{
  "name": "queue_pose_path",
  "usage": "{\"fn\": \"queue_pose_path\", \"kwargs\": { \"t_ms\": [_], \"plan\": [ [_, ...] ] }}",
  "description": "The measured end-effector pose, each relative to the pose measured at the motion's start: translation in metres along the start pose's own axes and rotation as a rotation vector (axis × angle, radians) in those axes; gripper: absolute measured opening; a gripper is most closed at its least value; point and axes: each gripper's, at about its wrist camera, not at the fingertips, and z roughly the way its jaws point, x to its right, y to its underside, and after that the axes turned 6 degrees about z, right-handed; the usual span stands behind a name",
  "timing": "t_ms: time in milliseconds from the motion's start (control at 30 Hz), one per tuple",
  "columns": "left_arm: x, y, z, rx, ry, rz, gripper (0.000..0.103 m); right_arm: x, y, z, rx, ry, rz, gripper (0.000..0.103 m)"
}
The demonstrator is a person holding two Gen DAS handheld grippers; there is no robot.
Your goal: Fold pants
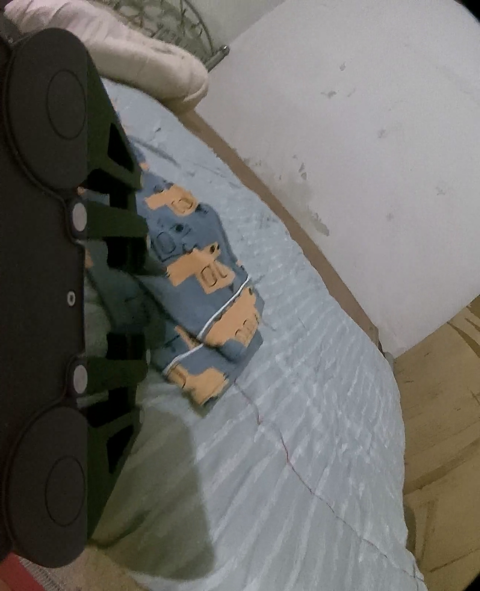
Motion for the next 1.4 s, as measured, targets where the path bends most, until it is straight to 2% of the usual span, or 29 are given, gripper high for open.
{"fn": "queue_pose_path", "kwargs": {
  "t_ms": [133,367,433,467,500,600,700,800,967,1133,1200,1233,1267,1300,1333,1367,1400],
  "plan": [
    [0.0,0.0,0.001,-0.007,-0.001,0.002,0.0,-0.005,-0.012,0.008,0.006,0.083,-0.016,0.039],
    [0.002,-0.002,-0.002,-0.003,-0.012,0.004,0.0,-0.006,-0.03,0.025,0.039,0.113,0.032,0.038],
    [0.003,-0.003,-0.002,-0.003,-0.013,0.006,0.0,-0.005,-0.036,0.03,0.048,0.125,0.043,0.03],
    [0.003,-0.003,-0.002,-0.001,-0.014,0.006,0.0,-0.004,-0.037,0.032,0.051,0.133,0.041,0.013],
    [0.003,-0.004,-0.003,0.001,-0.015,0.006,0.0,-0.004,-0.038,0.034,0.053,0.144,0.029,0.005],
    [0.002,-0.005,-0.004,0.009,-0.012,0.0,0.0,-0.003,-0.037,0.025,0.087,0.13,0.014,0.004],
    [0.002,-0.004,-0.002,0.003,-0.014,0.008,0.0,-0.01,-0.029,-0.002,0.173,0.149,-0.061,0.004],
    [0.003,-0.002,0.0,-0.011,-0.01,0.011,0.0,-0.011,-0.016,-0.017,0.197,0.185,-0.128,0.003],
    [0.002,0.0,0.002,-0.017,-0.008,0.005,0.0,0.005,0.001,-0.016,0.162,0.22,-0.146,0.004],
    [0.0,0.001,0.001,-0.008,0.014,-0.011,0.004,-0.002,0.002,-0.013,0.17,0.232,-0.183,0.005],
    [-0.004,0.0,-0.001,-0.001,0.031,-0.031,0.02,-0.004,0.003,-0.01,0.161,0.244,-0.201,0.008],
    [-0.007,-0.001,-0.003,0.008,0.031,-0.044,0.047,-0.006,0.003,-0.01,0.163,0.246,-0.211,0.011],
    [-0.01,-0.002,-0.006,0.023,0.019,-0.058,0.069,-0.007,0.004,-0.011,0.168,0.245,-0.225,0.019],
    [-0.014,-0.003,-0.011,0.046,-0.004,-0.072,0.074,-0.009,0.005,-0.012,0.175,0.245,-0.241,0.037],
    [-0.018,-0.004,-0.015,0.065,-0.024,-0.083,0.077,-0.012,0.006,-0.013,0.184,0.25,-0.258,0.048],
    [-0.022,-0.006,-0.017,0.073,-0.035,-0.09,0.08,-0.014,0.007,-0.014,0.194,0.255,-0.275,0.064],
    [-0.028,-0.008,-0.02,0.078,-0.048,-0.098,0.082,-0.017,0.009,-0.015,0.208,0.25,-0.294,0.07]
  ]
}}
